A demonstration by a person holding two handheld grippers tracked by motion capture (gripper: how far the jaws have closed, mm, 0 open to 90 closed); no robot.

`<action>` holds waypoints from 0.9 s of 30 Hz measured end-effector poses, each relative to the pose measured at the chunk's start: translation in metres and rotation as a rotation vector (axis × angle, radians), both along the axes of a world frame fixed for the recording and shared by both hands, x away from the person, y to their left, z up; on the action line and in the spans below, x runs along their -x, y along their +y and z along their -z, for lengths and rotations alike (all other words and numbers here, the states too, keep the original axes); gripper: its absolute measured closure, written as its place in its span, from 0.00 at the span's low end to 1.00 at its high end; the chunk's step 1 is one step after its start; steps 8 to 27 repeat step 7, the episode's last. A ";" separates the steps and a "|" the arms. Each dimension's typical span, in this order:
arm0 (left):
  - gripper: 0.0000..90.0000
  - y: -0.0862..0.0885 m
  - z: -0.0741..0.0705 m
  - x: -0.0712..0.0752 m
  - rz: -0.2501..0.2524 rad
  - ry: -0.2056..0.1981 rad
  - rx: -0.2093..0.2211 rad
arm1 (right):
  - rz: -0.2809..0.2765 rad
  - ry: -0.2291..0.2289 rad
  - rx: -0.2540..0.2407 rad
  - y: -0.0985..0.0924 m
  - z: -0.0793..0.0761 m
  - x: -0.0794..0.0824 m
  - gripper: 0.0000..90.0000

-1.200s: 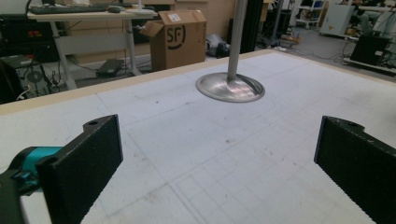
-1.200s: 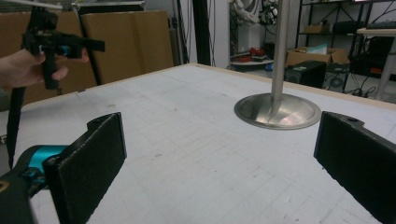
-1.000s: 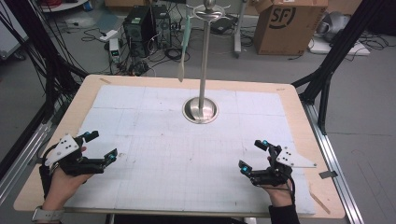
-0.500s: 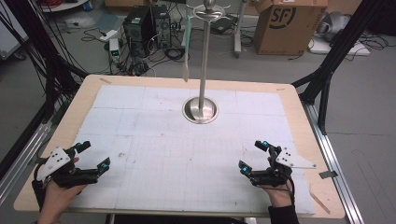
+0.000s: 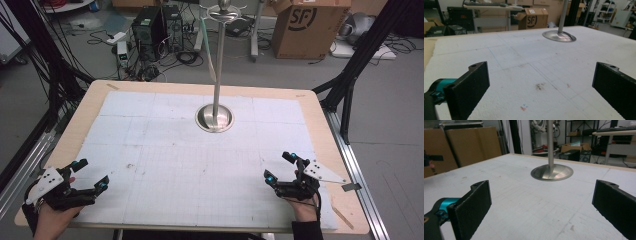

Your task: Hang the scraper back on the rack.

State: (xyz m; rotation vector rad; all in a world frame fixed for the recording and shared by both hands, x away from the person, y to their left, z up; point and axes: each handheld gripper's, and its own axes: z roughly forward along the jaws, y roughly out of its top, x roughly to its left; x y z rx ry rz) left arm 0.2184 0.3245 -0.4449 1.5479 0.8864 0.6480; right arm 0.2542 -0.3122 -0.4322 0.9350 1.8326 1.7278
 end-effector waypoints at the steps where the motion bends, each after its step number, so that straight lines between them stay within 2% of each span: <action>1: 0.02 0.000 0.000 0.000 0.001 0.002 -0.002 | 0.006 0.002 -0.008 -0.002 0.001 0.000 0.01; 4: 0.02 -0.003 0.000 -0.001 0.007 -0.007 0.021 | 0.017 0.000 -0.008 -0.005 0.003 0.001 0.01; 7: 0.02 -0.007 -0.002 -0.002 0.021 -0.014 0.012 | 0.013 0.002 -0.007 -0.004 0.004 0.002 0.01; 27: 0.02 -0.007 -0.002 -0.002 0.021 -0.014 0.012 | 0.013 0.002 -0.007 -0.004 0.004 0.002 0.01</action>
